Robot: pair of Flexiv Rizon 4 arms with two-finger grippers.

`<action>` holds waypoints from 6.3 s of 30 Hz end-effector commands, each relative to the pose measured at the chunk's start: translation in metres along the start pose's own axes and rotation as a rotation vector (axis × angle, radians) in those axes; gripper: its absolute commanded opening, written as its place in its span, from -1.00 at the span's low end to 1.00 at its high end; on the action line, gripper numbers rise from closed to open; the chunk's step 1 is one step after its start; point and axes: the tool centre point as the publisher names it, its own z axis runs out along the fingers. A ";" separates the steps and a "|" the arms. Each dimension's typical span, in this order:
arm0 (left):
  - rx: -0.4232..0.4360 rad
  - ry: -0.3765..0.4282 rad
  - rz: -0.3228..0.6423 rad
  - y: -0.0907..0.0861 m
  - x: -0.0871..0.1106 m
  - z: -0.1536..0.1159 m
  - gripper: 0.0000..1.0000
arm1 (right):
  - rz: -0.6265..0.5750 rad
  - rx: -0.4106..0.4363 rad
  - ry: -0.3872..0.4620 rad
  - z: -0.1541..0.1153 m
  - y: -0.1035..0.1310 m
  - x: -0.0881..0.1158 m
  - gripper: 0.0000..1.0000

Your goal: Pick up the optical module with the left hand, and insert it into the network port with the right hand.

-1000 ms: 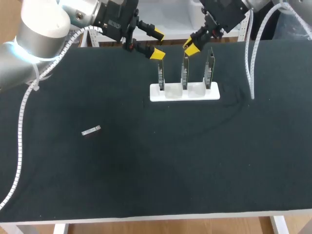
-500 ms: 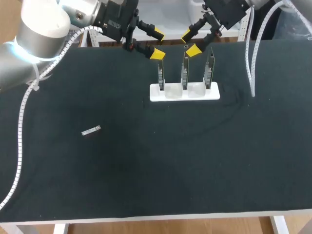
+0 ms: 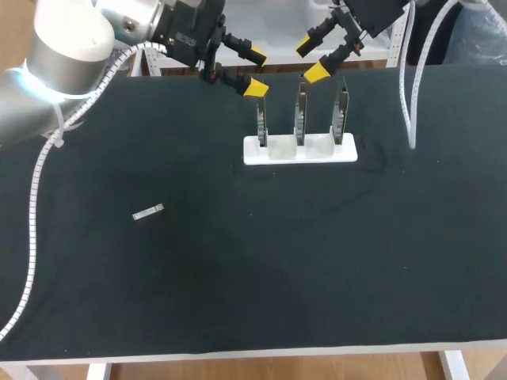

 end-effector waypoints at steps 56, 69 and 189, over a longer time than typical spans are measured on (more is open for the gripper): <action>0.002 0.001 0.001 0.001 0.000 0.000 1.00 | -0.021 -0.083 -0.038 0.003 -0.002 -0.007 -1.00; 0.002 0.001 0.001 0.001 0.000 0.000 1.00 | -0.012 -0.095 -0.037 0.009 -0.004 -0.005 -1.00; 0.002 0.001 0.001 0.001 0.000 0.000 1.00 | 0.034 -0.050 -0.056 -0.019 0.000 -0.001 -1.00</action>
